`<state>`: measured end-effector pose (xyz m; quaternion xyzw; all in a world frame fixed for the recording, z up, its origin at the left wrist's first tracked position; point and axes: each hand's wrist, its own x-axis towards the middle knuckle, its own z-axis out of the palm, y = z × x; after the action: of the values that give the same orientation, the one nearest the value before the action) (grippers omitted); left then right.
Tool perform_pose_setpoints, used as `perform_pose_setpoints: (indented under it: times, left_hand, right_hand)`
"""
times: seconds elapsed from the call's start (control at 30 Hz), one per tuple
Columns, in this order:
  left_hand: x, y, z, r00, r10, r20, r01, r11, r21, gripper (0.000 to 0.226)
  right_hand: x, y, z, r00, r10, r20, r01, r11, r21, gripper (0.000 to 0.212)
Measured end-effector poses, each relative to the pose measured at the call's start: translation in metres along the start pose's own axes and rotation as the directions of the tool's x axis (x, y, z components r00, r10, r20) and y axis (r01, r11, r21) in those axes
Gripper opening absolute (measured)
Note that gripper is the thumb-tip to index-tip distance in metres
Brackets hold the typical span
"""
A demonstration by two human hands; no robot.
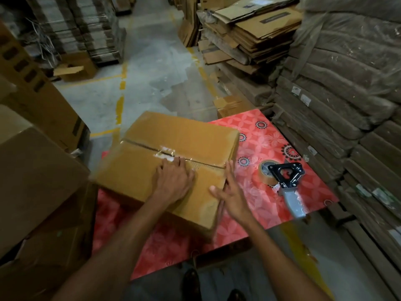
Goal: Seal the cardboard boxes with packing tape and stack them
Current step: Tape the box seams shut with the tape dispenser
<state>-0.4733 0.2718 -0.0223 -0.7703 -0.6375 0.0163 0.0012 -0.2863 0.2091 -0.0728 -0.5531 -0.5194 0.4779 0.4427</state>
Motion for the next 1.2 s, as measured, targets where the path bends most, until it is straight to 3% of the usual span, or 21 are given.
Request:
perform_pose_setpoints:
  times: [0.1,0.17,0.27,0.33,0.4,0.47,0.5,0.57,0.6,0.67,0.73,0.8,0.87,0.93,1.03,1.13,1.2]
  left_hand:
    - [-0.035,0.023,0.009,0.999,-0.024,-0.039,0.018,0.990,-0.142,0.075]
    - [-0.049,0.041,0.016,1.000,0.002,0.029,0.006,0.965,-0.262,0.084]
    - [-0.044,0.064,0.018,0.993,0.103,0.057,-0.087,0.971,-0.224,0.084]
    - [-0.028,0.073,0.016,0.984,0.167,0.061,-0.152,0.968,-0.200,0.083]
    - [-0.009,0.075,0.015,0.974,0.212,0.081,-0.192,0.960,-0.204,0.083]
    - [0.006,0.075,0.016,0.967,0.239,0.089,-0.217,0.955,-0.203,0.085]
    - [0.011,0.075,0.017,0.966,0.243,0.088,-0.221,0.954,-0.201,0.086]
    - [0.021,0.078,0.019,0.967,0.238,0.086,-0.218,0.956,-0.196,0.087]
    - [0.026,0.081,0.020,0.969,0.234,0.084,-0.214,0.957,-0.193,0.087]
    - [0.035,0.086,0.020,0.972,0.223,0.071,-0.207,0.960,-0.189,0.088]
    - [0.043,0.090,0.021,0.975,0.216,0.060,-0.202,0.962,-0.184,0.088]
    - [0.049,0.093,0.022,0.975,0.215,0.055,-0.201,0.962,-0.182,0.088]
    - [0.053,0.094,0.023,0.975,0.219,0.048,-0.206,0.961,-0.186,0.089]
    - [0.055,0.095,0.024,0.973,0.228,0.026,-0.220,0.958,-0.182,0.088]
    - [0.059,0.097,0.024,0.968,0.249,0.014,-0.241,0.948,-0.209,0.088]
    - [0.068,0.093,0.020,0.950,0.312,0.030,-0.292,0.916,-0.275,0.091]
    - [0.085,0.084,0.014,0.937,0.348,-0.021,-0.313,0.812,-0.493,0.084]
  right_hand:
    - [0.020,0.000,-0.055,0.986,0.009,0.167,-0.023,0.996,0.083,0.083]
    - [0.032,-0.005,-0.078,0.975,0.011,0.223,-0.033,0.995,0.095,0.068]
    - [0.041,-0.021,-0.090,0.969,0.012,0.247,-0.054,0.985,0.164,0.052]
    - [0.045,-0.023,-0.092,0.995,0.027,0.101,-0.038,0.993,0.112,0.031]
    - [0.043,-0.004,-0.097,0.979,0.107,-0.174,-0.101,0.994,0.044,0.014]
    - [0.035,0.031,-0.114,0.881,0.174,-0.440,-0.279,0.942,-0.185,0.015]
    - [0.030,0.050,-0.126,0.829,0.195,-0.523,-0.406,0.854,-0.325,0.031]
    - [0.021,0.087,-0.146,0.796,0.227,-0.562,-0.570,0.595,-0.566,0.066]
    - [0.020,0.099,-0.152,0.800,0.214,-0.561,-0.580,0.515,-0.630,0.072]
    - [0.025,0.115,-0.154,0.776,0.173,-0.607,-0.600,0.500,-0.624,0.076]
    - [0.032,0.126,-0.154,0.657,0.240,-0.715,-0.710,0.517,-0.479,0.079]
    - [0.032,0.138,-0.155,0.561,0.362,-0.744,-0.804,0.451,-0.387,0.077]
    - [0.030,0.150,-0.159,0.584,0.387,-0.713,-0.802,0.409,-0.435,0.064]
    - [0.032,0.145,-0.164,0.636,0.404,-0.658,-0.765,0.440,-0.470,0.051]
    - [0.050,0.112,-0.174,0.655,0.478,-0.586,-0.747,0.530,-0.402,0.044]
    - [0.069,0.040,-0.174,0.678,0.531,-0.509,-0.661,0.743,-0.107,0.016]
    - [0.080,-0.012,-0.164,0.709,0.562,-0.426,-0.569,0.813,0.124,0.003]
